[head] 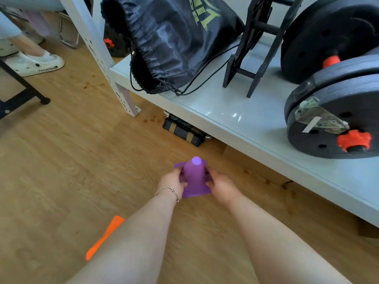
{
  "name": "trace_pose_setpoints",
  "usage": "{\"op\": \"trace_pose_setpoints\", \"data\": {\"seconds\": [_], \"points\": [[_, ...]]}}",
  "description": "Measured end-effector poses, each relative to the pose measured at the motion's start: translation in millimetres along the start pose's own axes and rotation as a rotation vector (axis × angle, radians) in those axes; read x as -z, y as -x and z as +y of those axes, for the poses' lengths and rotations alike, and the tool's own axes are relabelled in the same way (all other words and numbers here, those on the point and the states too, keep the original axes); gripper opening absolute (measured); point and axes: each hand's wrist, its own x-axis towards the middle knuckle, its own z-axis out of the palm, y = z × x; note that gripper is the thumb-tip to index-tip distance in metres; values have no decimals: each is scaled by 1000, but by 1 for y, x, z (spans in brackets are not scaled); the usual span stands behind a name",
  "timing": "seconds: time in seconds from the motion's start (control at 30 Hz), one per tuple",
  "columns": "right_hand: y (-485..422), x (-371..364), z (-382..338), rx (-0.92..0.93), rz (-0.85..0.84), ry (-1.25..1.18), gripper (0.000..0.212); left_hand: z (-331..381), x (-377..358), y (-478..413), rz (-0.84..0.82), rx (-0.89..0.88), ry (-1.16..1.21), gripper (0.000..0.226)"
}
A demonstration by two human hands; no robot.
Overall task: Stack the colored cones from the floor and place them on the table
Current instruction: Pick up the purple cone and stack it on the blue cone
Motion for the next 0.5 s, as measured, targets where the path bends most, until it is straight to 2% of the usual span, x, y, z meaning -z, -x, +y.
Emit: {"op": "trace_pose_setpoints", "data": {"seconds": [0.27,0.5], "points": [[83,4,35,58,136,-13,56,24,-27,72,-70,-15,131,63],[149,31,74,96,219,-148,52,63,-51,126,-135,-161,161,61]]}}
